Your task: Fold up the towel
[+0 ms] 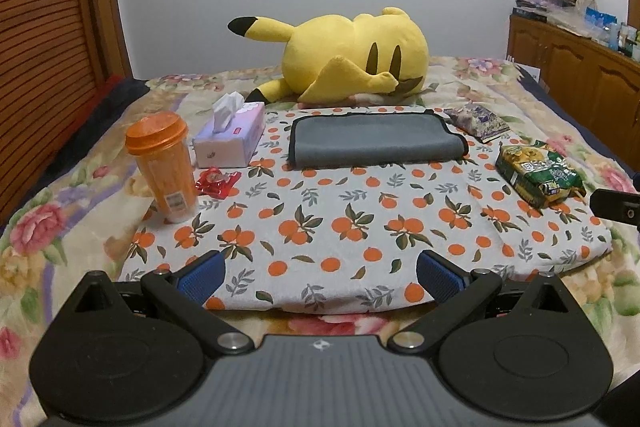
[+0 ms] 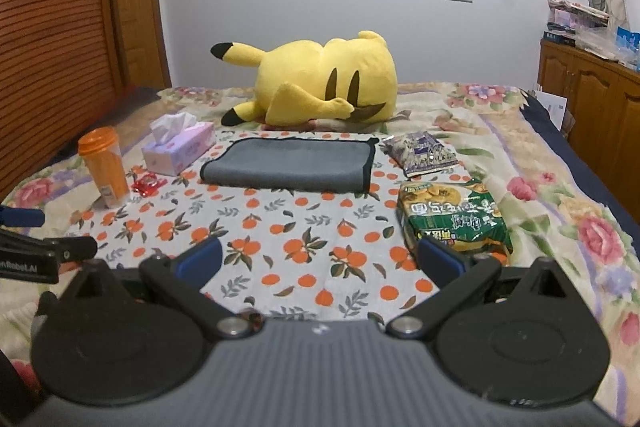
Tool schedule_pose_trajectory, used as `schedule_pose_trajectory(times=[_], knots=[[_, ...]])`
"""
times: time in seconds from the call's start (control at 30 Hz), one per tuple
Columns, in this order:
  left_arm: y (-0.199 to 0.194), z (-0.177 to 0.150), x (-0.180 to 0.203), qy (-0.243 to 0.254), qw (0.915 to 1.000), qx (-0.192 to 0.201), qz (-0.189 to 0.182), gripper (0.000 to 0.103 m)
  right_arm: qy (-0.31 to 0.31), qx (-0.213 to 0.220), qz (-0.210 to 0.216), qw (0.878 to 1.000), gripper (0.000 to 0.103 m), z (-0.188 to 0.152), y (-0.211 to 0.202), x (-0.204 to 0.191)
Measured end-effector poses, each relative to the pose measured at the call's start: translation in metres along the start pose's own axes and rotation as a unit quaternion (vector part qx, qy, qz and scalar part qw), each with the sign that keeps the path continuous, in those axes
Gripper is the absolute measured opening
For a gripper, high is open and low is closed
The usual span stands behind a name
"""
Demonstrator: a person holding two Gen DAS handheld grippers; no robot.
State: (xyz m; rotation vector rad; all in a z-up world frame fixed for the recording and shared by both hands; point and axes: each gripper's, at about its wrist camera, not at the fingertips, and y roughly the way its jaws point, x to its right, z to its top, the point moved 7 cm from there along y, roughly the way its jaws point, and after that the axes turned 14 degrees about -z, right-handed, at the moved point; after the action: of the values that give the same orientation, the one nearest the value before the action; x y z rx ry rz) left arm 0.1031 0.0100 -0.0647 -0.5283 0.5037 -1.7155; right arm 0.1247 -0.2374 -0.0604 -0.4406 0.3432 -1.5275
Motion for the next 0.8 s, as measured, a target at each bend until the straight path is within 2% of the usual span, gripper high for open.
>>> schedule_pose_trajectory(times=[0.5, 0.8], knots=[[0.0, -0.019, 0.002, -0.006, 0.9999, -0.013, -0.003, 0.103, -0.008, -0.005, -0.002, 1.0, 0.103, -0.011, -0.005, -0.005], [0.005, -0.025, 0.012, 0.018, 0.9998, -0.012, -0.003, 0.103, -0.031, -0.008, -0.01, 0.999, 0.103, -0.017, 0.001, -0.011]])
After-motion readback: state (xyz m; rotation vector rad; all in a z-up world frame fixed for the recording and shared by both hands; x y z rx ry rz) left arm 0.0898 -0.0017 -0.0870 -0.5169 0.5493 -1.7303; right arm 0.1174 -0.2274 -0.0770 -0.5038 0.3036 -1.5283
